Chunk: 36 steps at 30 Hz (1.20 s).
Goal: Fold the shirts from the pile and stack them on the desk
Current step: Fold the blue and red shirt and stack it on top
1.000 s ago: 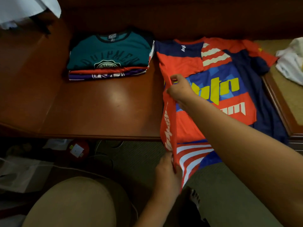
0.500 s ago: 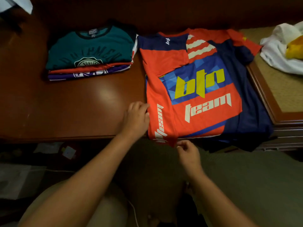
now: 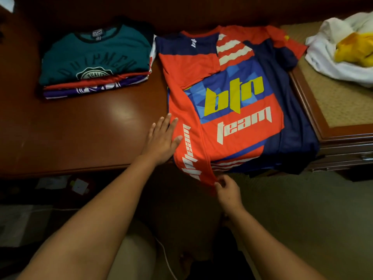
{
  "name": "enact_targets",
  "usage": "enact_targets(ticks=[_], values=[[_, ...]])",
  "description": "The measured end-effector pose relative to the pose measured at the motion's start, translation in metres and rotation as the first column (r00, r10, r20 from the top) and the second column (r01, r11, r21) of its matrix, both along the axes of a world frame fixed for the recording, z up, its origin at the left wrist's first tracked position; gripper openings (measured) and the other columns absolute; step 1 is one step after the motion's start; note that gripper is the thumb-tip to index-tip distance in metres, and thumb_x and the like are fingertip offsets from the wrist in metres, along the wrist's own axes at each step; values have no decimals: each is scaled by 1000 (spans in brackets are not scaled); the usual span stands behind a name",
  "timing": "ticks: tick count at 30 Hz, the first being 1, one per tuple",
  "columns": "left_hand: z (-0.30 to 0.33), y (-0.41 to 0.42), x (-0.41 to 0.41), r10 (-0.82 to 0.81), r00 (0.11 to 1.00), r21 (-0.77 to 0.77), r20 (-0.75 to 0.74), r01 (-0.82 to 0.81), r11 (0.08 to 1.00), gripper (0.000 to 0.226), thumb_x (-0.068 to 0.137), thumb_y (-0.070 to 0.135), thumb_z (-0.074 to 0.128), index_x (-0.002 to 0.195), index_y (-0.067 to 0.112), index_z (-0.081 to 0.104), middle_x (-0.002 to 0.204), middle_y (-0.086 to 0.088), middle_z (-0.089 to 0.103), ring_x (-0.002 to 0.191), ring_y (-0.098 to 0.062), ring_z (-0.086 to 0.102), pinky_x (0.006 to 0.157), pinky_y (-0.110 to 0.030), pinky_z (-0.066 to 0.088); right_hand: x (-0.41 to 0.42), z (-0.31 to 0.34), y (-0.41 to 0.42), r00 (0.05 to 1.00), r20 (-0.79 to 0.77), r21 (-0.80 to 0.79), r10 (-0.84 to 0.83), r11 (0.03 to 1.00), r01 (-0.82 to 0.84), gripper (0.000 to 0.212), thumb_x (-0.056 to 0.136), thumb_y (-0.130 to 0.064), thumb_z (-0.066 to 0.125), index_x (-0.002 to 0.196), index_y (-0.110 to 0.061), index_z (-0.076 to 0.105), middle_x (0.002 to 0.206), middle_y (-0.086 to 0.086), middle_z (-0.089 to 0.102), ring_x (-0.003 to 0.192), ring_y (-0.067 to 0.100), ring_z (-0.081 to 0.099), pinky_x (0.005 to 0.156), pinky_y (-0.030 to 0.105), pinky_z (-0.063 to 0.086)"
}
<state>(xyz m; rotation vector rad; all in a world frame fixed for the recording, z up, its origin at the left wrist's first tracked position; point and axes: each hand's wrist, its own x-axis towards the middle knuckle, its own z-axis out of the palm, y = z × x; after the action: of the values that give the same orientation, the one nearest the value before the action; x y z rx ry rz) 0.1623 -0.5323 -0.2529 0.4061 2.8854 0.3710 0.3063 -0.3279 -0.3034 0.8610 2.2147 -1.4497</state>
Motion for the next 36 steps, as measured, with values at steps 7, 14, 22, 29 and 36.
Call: enact_targets(ticks=[7, 14, 22, 29, 36], values=[[29, -5, 23, 129, 976, 147, 176, -156, 977, 58, 99, 40, 42, 150, 16, 26, 157, -9, 22, 146, -28, 16, 118, -44, 15, -9, 72, 0, 989, -139, 81, 48, 996, -37, 17, 94, -8, 51, 98, -21, 61, 105, -2, 60, 98, 14, 58, 90, 40, 52], [59, -2, -16, 121, 979, 228, 164, -157, 961, 43, 93, 20, 54, 133, 5, 50, 133, -17, 53, 123, -35, 47, 106, -40, 34, -109, 134, -11, 941, -320, 107, 108, 991, -78, 19, 92, -3, 52, 107, -5, 63, 100, 2, 62, 94, 14, 56, 84, 28, 45], [67, 22, -136, 172, 980, 233, 104, -192, 953, 45, 91, 12, 56, 131, -5, 50, 132, -24, 52, 123, -37, 47, 107, -38, 32, -286, 132, 7, 941, -294, 182, 167, 976, -116, 22, 90, -4, 48, 106, -3, 64, 104, 15, 67, 95, 29, 59, 78, 31, 43], [51, 42, -213, 268, 963, 13, 17, -268, 963, 52, 87, 20, 57, 138, 16, 48, 151, -9, 35, 140, -31, 28, 108, -45, 30, -409, 101, 36, 960, -206, 418, 191, 904, -91, 34, 93, -14, 52, 122, 3, 51, 123, 26, 50, 114, 41, 48, 91, 40, 37], [31, 41, -243, 290, 956, -44, 48, -288, 957, 56, 93, 28, 50, 146, 21, 35, 157, -4, 25, 145, -27, 19, 111, -46, 27, -495, 94, 45, 970, -63, 615, 236, 775, -149, 37, 95, -25, 52, 123, 0, 49, 127, 22, 51, 118, 38, 47, 91, 44, 40]])
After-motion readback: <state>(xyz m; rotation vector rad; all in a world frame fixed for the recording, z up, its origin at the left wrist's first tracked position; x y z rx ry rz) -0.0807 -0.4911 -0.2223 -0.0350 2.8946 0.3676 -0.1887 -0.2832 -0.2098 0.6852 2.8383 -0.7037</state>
